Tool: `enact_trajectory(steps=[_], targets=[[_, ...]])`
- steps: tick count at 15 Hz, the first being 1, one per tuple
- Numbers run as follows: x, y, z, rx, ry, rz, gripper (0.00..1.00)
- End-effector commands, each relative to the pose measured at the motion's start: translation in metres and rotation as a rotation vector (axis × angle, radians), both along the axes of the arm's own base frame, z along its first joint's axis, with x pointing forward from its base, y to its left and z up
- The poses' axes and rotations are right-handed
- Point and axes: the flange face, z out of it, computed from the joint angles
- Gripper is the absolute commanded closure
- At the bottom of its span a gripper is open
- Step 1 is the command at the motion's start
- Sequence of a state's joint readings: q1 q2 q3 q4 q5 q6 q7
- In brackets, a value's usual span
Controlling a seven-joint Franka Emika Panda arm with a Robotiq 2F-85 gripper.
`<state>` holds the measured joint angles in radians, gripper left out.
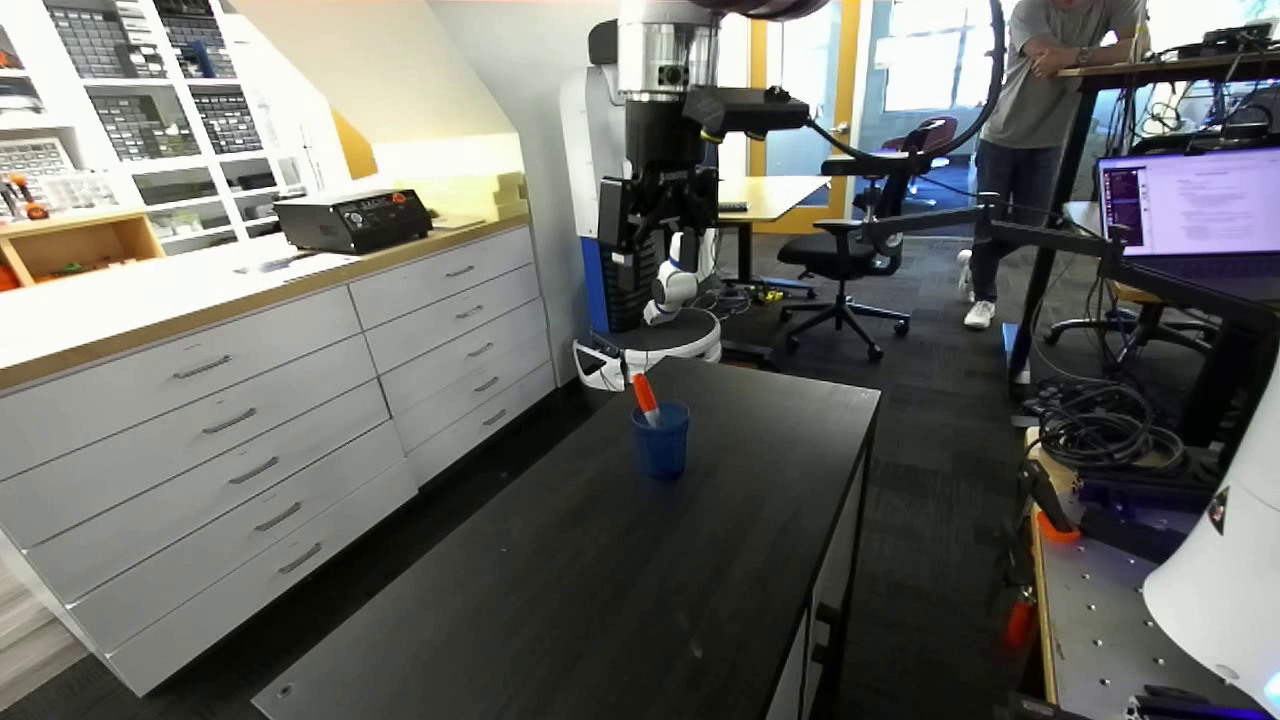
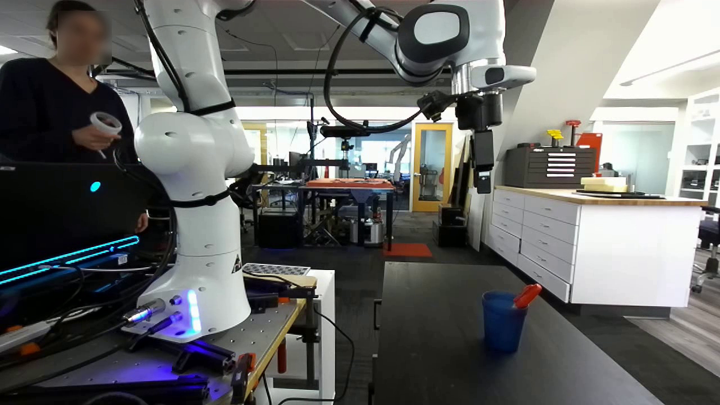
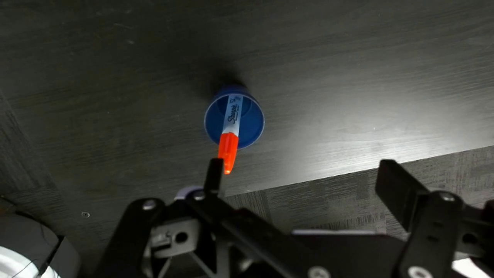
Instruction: Put the marker on the table
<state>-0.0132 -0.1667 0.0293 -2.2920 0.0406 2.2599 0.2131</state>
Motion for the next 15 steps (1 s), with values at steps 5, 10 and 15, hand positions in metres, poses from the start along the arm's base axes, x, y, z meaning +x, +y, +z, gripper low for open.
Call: enact_trajectory(steps=[5,10,15], targets=[[0.001,0.0,-0.001,0.001,0.007,0.008,0.0],[0.005,-0.002,-0.017,-0.002,0.028,0.007,0.0],[0.009,-0.003,-0.036,0.007,0.053,0.006,0.0]])
